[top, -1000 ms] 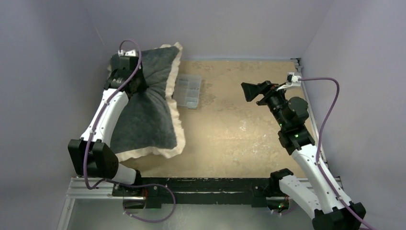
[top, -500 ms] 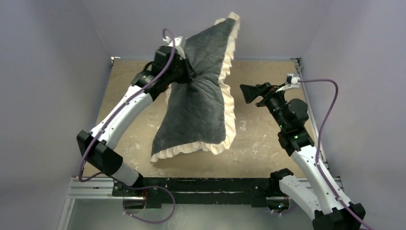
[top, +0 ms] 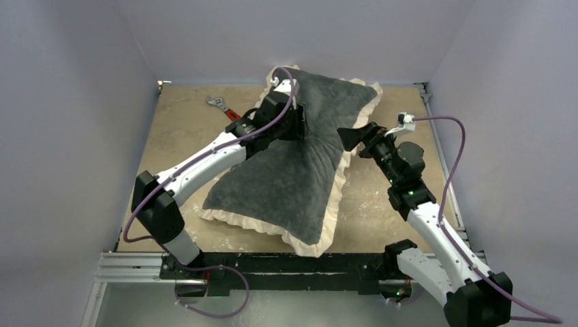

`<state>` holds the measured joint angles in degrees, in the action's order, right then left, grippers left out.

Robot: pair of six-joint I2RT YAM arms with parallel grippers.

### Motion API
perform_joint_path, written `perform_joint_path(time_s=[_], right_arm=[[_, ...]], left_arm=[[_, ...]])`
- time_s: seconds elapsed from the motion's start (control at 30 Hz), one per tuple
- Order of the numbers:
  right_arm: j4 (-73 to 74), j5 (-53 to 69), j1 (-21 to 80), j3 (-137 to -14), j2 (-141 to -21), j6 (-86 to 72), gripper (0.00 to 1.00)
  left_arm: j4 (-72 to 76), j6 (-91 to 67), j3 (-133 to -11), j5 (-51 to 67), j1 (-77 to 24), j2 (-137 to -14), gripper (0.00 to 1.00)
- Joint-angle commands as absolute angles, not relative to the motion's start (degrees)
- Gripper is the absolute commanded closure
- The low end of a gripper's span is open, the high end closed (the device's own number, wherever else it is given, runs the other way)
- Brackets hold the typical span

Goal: Remove the pillowcase from the pillow

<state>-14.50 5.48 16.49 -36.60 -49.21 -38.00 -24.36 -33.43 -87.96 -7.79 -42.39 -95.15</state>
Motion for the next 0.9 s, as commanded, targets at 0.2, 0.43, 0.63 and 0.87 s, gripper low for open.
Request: perform_joint_path(time_s=[0.2,0.43,0.63,0.87], right_arm=[[-22.06,6.76,16.60,-33.03,-60.62,-40.59,0.01],[-17.77,-3.97,16.48,-32.28,-68.43,-48.29,0.01],[-25.73,2.90,16.51,-30.21,-74.13,-47.13,0.01],[-38.37,13.88,16.92,-28.71,-84.99,-40.66,0.01]], left_arm=[[-20.87,-32.60,-76.91,-18.87,-41.62,-75.94,0.23],[-23.12,-33.74,-65.21,-23.29,-41.51,-70.06,0.19],[-22.17,-34.77,-57.75,-21.66,-41.50,-68.76,0.19],[-18.65,-37.13,-50.04,-17.32,-41.51,-70.22,0.19]])
